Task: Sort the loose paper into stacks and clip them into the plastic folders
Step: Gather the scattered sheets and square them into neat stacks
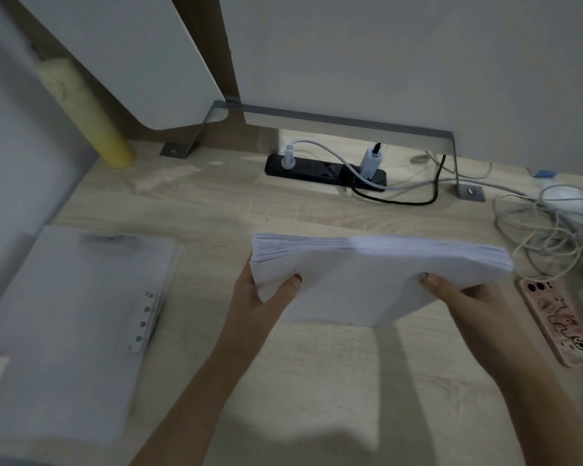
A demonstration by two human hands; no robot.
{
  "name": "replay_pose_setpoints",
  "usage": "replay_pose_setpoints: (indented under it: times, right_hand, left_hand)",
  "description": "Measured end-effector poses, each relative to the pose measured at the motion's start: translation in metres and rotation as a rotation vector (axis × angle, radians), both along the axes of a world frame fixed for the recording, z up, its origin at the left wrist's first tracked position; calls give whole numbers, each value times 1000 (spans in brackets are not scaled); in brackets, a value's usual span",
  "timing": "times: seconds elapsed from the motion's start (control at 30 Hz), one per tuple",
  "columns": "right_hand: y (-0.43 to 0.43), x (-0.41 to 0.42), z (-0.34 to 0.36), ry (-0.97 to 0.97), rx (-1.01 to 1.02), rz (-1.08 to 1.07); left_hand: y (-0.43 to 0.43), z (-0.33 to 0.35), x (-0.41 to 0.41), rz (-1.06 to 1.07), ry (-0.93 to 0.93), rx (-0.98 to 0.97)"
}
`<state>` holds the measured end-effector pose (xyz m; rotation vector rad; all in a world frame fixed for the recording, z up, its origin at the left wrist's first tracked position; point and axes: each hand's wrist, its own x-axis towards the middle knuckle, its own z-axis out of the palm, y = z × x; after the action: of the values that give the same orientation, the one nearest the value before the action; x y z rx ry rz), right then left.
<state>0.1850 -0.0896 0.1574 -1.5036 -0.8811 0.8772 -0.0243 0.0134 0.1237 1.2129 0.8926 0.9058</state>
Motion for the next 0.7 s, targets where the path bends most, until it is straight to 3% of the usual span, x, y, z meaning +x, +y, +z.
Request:
replay_pose_setpoints:
  times: [0.17,0.37,0.57,0.7]
  right_hand:
    - [4,-5,6,63,78,-104]
    - [-3,3,-6,139,36,29]
    - [-2,3,-14,160,13,-7]
    - [-5,1,-17,165,-16,-15]
  left_hand:
    - [1,4,0,61,-38,80]
    - [4,15,-5,-60,-23,63]
    - [2,45,20,192,-10,194]
    - [4,45,23,216,7,253]
